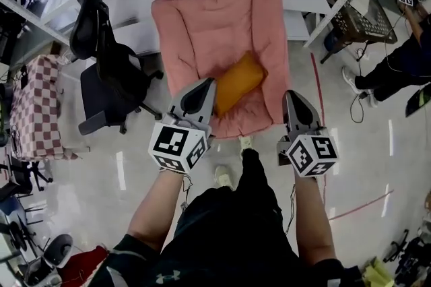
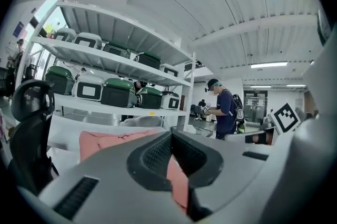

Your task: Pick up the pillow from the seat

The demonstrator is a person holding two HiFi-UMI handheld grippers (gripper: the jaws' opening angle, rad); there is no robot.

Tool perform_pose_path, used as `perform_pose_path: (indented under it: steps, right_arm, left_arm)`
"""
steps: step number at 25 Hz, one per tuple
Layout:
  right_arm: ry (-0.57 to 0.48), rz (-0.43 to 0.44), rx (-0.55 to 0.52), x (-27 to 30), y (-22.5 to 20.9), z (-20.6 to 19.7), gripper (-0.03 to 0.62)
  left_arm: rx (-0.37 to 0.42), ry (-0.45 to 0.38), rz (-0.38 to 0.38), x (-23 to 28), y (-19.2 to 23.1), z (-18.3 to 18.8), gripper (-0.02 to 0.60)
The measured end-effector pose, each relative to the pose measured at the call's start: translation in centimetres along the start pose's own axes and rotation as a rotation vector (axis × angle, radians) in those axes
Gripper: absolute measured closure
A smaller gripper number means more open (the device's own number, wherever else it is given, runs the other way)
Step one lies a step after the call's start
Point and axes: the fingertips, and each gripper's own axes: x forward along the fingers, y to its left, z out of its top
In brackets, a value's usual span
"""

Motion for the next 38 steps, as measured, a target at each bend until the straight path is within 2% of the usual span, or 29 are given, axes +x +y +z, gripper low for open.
perform_pose_path:
  steps: [8,16,20,26,32,38]
  right_arm:
    - [0.095,-0.035,0.09,8.5,-7.5,-5.9,0.589]
    - [0.206,-0.095,0.194,15.8,-14.0,-14.7,0.588]
    - [0.262,-0.118,0.241,18.2,-15.9,-19.6,0.543]
    - [0.329,-0.14,0.42,21.1,-18.1,-27.1,0.513]
    - [0.346,-0.192,0.536,23.7,-19.7,-33.4,0.456]
    - [0.361,-0.235,0.74,25.4,-21.1,-39.3,0.44]
  left_arm:
    - [0.013,0.063,-0.007,9.4,2.7,-3.7,0.575]
    - [-0.012,0.158,-0.005,17.6,4.8,-9.6,0.575]
    - [-0.036,0.212,0.012,20.1,6.2,-13.1,0.575]
    - [-0.049,0.298,0.012,22.9,7.0,-18.6,0.575]
    - [-0.044,0.349,0.005,25.6,7.9,-22.3,0.575]
    - [-0.038,0.408,0.001,27.0,8.8,-26.1,0.575]
